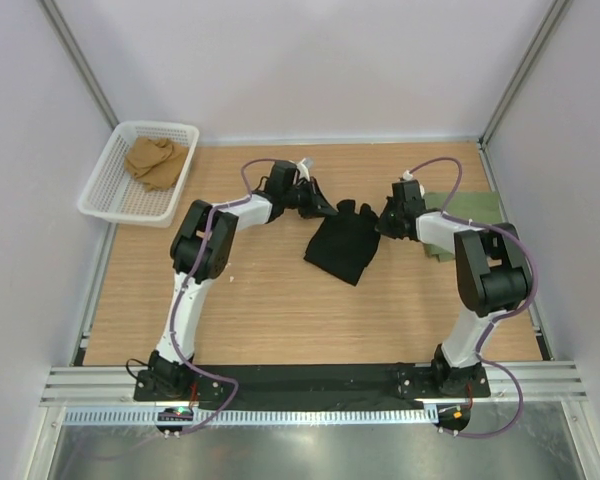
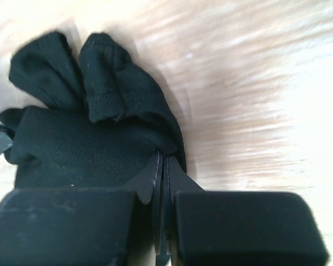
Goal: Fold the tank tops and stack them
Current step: Fold the tank top
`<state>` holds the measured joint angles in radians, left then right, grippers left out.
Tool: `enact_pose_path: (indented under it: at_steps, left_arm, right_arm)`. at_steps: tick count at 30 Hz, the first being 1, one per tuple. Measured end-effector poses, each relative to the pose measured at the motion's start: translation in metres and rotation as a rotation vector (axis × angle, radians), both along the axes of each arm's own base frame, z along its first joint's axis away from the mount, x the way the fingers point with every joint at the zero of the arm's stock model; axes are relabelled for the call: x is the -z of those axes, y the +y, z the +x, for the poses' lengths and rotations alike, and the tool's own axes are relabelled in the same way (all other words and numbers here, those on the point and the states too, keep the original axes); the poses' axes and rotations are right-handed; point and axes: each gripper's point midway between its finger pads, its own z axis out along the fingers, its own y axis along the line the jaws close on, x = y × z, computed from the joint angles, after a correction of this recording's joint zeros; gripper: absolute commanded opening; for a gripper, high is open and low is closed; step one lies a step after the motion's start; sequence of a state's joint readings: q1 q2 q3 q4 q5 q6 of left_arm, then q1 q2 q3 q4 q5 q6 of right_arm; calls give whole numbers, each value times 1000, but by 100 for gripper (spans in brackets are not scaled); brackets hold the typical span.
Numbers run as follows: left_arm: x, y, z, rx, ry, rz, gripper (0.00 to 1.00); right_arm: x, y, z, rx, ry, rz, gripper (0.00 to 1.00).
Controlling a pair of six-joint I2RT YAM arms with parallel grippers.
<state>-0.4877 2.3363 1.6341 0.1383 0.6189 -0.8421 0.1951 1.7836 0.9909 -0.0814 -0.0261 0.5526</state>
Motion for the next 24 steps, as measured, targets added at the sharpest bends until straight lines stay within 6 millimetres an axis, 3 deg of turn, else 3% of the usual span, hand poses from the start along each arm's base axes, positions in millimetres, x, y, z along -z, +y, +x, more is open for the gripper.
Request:
enact_pose_path:
  at_steps: [2, 4, 7, 10, 14, 17, 20, 22, 24]
  left_arm:
    - [3, 1, 3, -10, 4, 9, 23]
    - [-2, 0, 12, -20, -7, 5, 52]
    - [-13, 0, 19, -36, -33, -6, 65]
    - [-15, 10, 11, -58, -31, 15, 67]
    - [-29, 34, -12, -96, -32, 60, 67]
    - [-59, 58, -32, -147, -71, 84, 67]
    - [-95, 82, -52, -204, -138, 84, 67]
    - [-112, 97, -67, -242, -182, 83, 68]
    - [-117, 109, -82, -263, -202, 90, 68]
  right_arm:
    - [-2, -4, 5, 26, -16, -12, 13]
    - [-1, -6, 6, 47, -14, -20, 23]
    - [2, -7, 6, 54, -8, -20, 29]
    - [2, -2, 10, 33, -10, -8, 29]
    - [0, 18, 29, -64, -27, 10, 29]
    - [0, 50, 33, -179, -45, 6, 29]
    - [-1, 88, 20, -308, -48, 19, 30]
    - [0, 103, 11, -357, -40, 26, 36]
    - [-2, 110, 7, -380, -42, 32, 47]
